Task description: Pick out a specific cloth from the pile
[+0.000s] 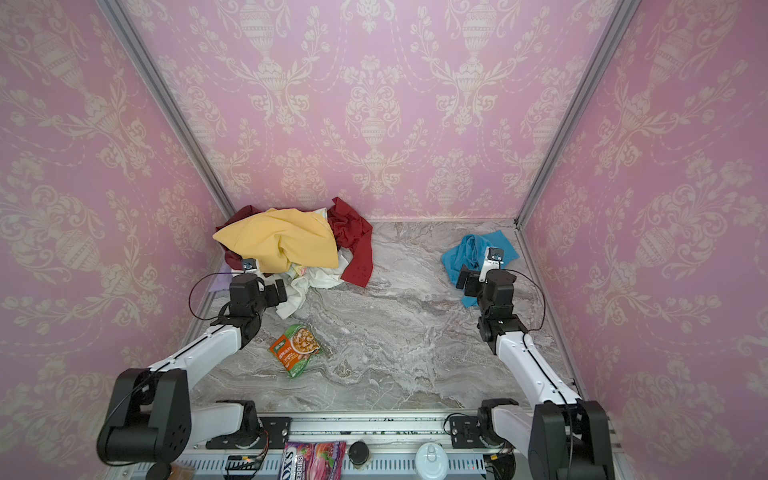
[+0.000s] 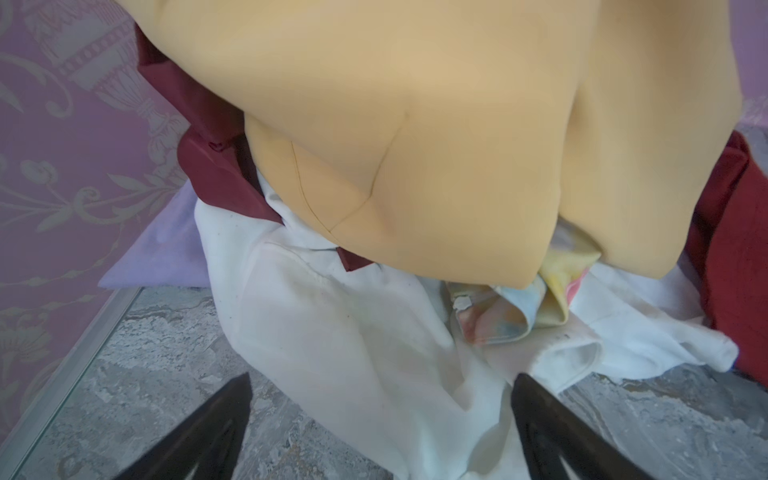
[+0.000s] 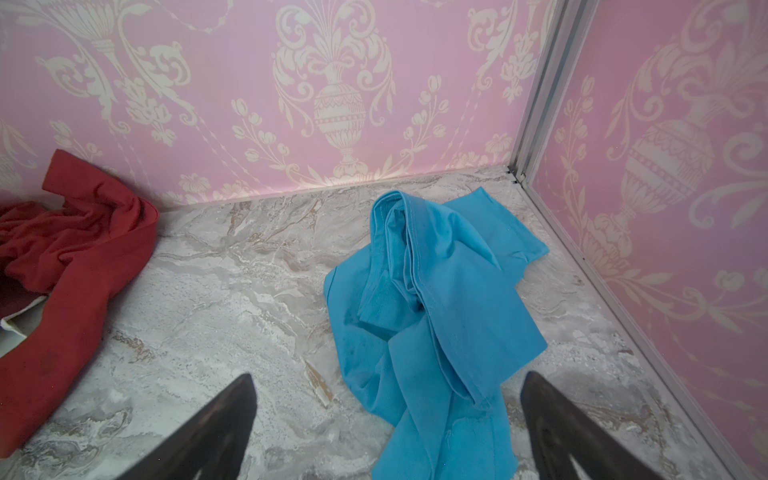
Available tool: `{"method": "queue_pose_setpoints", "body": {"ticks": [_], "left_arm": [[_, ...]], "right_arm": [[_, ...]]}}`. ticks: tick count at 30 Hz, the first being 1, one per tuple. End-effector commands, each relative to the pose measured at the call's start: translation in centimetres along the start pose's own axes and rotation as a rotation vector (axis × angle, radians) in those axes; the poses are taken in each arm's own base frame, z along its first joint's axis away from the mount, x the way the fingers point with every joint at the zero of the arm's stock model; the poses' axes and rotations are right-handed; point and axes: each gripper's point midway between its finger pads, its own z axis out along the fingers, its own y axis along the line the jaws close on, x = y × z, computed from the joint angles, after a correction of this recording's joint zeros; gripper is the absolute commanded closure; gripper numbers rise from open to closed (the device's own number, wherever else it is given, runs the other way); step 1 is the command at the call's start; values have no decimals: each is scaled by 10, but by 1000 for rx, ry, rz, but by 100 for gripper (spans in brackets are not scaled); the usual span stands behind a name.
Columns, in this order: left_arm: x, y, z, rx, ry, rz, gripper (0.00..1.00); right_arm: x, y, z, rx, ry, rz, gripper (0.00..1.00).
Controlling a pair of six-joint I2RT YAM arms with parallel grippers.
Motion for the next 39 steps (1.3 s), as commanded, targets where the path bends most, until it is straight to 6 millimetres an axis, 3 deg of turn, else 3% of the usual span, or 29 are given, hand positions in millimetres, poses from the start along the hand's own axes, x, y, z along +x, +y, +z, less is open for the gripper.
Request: {"method": "queue_pose_setpoints", "body": {"ticks": [1, 7, 13, 17, 18, 21, 39], "left_arm": [[-12, -5, 7, 35, -99, 34, 1], [2, -3, 14, 29, -158, 60, 1], [2, 1, 19, 25, -174, 54, 1], [5, 19, 22, -9, -193, -15, 1], [5, 23, 23, -11, -224, -35, 1], [18, 10, 31, 62, -193, 5, 1], [16, 10, 33, 3, -220, 38, 1]], "right_arm": [[13, 6, 6, -31, -17, -24, 0], [38, 2, 16, -18, -30, -29, 0], [53, 3, 30, -21, -27, -40, 0], [64, 7, 41, -36, 8, -57, 0], [65, 8, 43, -37, 13, -61, 0], [70, 9, 45, -40, 4, -62, 0], [79, 9, 44, -45, -31, -58, 0]]}}
